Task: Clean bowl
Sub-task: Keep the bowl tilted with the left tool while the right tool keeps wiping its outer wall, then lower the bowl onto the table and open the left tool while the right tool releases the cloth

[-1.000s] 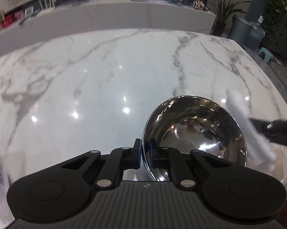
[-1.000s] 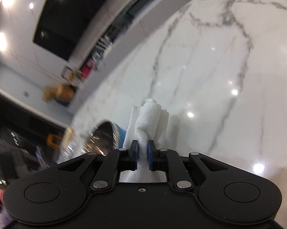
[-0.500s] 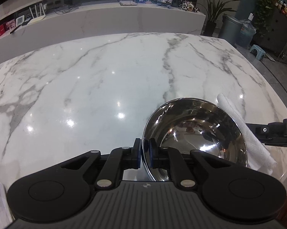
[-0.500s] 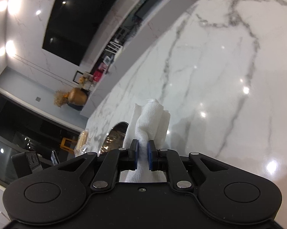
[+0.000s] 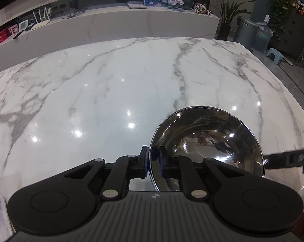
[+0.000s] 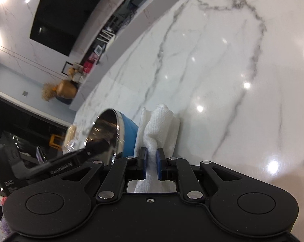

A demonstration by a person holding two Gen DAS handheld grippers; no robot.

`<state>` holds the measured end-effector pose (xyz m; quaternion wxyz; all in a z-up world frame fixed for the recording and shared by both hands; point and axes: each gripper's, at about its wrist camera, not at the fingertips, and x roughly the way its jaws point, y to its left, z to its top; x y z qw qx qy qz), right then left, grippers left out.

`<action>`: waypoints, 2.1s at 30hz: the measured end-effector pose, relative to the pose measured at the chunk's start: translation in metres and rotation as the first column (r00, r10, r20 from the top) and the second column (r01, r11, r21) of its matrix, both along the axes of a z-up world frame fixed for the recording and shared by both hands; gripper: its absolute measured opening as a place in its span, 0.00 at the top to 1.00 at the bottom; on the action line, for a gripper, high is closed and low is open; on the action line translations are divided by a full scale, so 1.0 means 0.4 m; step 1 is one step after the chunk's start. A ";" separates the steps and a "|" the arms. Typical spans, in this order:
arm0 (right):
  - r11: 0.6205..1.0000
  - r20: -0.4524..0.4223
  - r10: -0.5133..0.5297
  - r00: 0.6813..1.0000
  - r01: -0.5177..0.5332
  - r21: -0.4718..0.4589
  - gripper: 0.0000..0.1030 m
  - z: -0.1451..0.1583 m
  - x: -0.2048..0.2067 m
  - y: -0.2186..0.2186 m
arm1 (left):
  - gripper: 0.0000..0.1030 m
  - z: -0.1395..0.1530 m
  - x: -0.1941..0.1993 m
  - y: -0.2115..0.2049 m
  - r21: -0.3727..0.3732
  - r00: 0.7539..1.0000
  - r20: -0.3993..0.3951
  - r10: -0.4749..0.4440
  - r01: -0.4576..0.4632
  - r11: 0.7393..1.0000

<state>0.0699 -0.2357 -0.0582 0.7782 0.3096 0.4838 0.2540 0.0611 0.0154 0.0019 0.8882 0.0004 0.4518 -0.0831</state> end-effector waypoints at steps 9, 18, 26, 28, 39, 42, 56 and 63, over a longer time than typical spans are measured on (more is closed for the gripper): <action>0.999 0.011 0.023 1.000 -0.022 -0.049 0.90 0.001 -0.003 0.019 | 0.79 -0.007 -0.015 0.012 -0.071 0.993 -0.070 0.097 -0.102 0.992; 0.997 0.018 0.036 0.999 -0.035 -0.062 0.90 0.008 0.001 0.018 | 0.85 -0.020 -0.025 0.008 -0.040 0.991 -0.107 0.084 -0.089 0.995; 0.999 0.072 -0.046 0.996 0.047 -0.007 0.90 0.034 0.000 -0.033 | 0.90 -0.011 -0.016 0.022 -0.054 0.995 -0.083 0.051 -0.056 0.997; 0.995 0.097 -0.088 0.991 0.083 0.053 0.90 0.043 -0.002 -0.059 | 0.91 -0.008 -0.013 0.023 -0.057 0.996 -0.075 0.046 -0.051 0.997; 0.985 0.126 -0.121 0.985 0.103 0.141 0.90 0.052 0.003 -0.097 | 0.92 -0.001 -0.009 -0.002 -0.073 0.997 -0.042 -0.059 0.056 0.996; 0.986 0.120 -0.116 0.986 0.099 0.138 0.90 0.054 0.012 -0.085 | 0.92 -0.001 -0.008 -0.007 -0.068 0.997 -0.044 -0.067 0.064 0.996; 0.997 0.051 -0.073 0.996 0.071 0.040 0.90 0.018 0.007 -0.048 | 0.91 -0.008 -0.007 -0.004 -0.055 0.997 -0.060 -0.047 0.044 0.998; 0.996 0.069 -0.003 0.998 0.009 -0.091 0.90 0.016 -0.002 -0.001 | 0.90 -0.003 -0.014 -0.002 -0.058 0.999 -0.040 -0.022 0.019 0.998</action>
